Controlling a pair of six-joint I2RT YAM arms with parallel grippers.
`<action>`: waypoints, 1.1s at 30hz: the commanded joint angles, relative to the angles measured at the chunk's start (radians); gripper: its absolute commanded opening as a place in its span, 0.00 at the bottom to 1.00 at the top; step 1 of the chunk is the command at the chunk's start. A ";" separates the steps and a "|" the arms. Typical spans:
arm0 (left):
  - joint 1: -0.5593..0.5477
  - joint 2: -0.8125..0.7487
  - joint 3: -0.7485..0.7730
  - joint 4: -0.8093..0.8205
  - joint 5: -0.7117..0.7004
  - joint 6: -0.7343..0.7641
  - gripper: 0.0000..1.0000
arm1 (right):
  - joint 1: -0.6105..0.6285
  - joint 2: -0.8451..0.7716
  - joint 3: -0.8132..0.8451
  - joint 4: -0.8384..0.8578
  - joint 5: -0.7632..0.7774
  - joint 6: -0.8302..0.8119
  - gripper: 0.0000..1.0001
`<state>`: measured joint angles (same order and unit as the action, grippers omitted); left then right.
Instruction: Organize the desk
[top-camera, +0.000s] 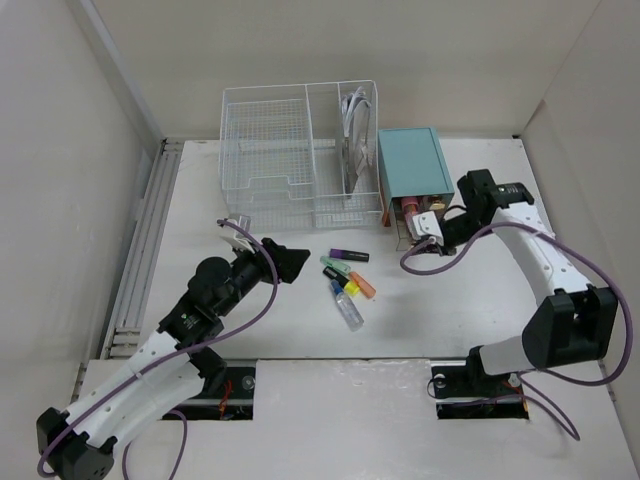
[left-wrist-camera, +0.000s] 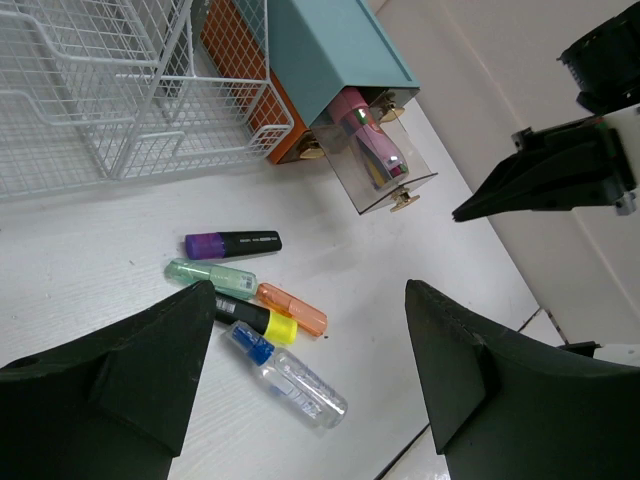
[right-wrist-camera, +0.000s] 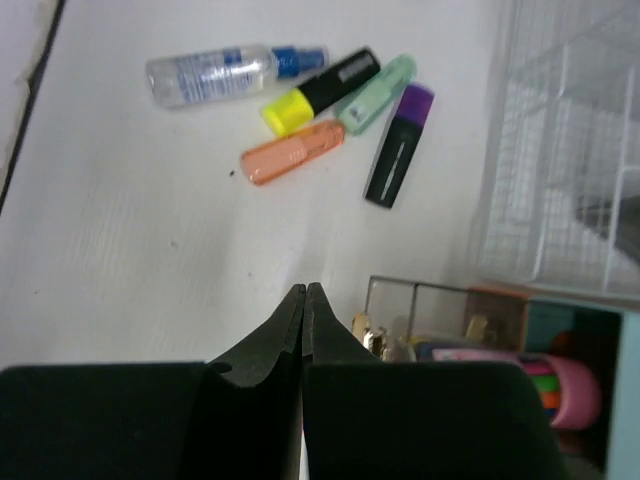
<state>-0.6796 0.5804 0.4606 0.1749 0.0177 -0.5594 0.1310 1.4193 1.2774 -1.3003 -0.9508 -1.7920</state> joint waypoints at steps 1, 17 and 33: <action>-0.006 -0.014 0.023 0.048 0.004 0.013 0.74 | 0.005 -0.049 -0.056 0.170 0.102 0.149 0.00; -0.006 -0.051 0.023 0.026 -0.007 0.013 0.74 | 0.165 0.101 -0.076 0.754 0.500 0.709 0.00; -0.006 -0.082 0.013 0.015 -0.007 0.023 0.74 | 0.236 0.167 -0.093 1.058 0.836 0.870 0.00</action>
<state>-0.6796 0.5129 0.4606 0.1608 0.0174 -0.5537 0.3599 1.5745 1.1633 -0.3405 -0.2028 -0.9596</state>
